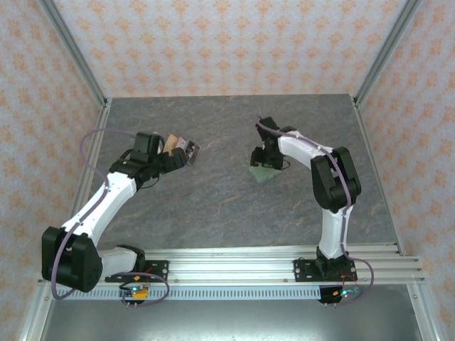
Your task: Take the credit cards out of the card holder
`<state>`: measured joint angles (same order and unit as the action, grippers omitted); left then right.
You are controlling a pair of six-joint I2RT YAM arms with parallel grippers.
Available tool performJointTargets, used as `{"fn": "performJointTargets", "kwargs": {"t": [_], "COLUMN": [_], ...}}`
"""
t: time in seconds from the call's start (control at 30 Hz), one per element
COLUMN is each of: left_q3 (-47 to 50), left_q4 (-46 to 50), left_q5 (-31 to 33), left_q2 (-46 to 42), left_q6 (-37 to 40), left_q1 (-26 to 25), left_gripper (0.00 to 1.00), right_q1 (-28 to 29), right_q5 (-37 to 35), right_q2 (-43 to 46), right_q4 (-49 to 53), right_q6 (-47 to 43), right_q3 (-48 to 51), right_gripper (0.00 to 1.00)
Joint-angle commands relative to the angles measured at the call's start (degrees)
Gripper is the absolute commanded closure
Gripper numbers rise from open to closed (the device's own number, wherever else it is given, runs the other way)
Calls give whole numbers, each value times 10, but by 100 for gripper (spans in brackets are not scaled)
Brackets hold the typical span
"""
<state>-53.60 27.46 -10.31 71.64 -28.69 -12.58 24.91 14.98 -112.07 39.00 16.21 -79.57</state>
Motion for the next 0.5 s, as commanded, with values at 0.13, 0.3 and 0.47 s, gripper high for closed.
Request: {"fn": "performJointTargets", "kwargs": {"t": [0.13,0.3,0.47], "left_q3": [-49,-67,-115], "left_q4": [-24,-83,-90], "left_q5": [-17,-44,-60], "left_q2": [69,125,197], "left_q6": [-34,-71,-82], "left_q1": [-74,-127,-182], "left_gripper": [0,0,2], "right_q1": [14,13,2], "right_q5": [21,24,-29], "right_q2": [112,193,245], "right_q4": [6,-60,-82], "right_q6": [49,161,233], "right_q3": [90,147,223], "right_gripper": [39,42,49]}}
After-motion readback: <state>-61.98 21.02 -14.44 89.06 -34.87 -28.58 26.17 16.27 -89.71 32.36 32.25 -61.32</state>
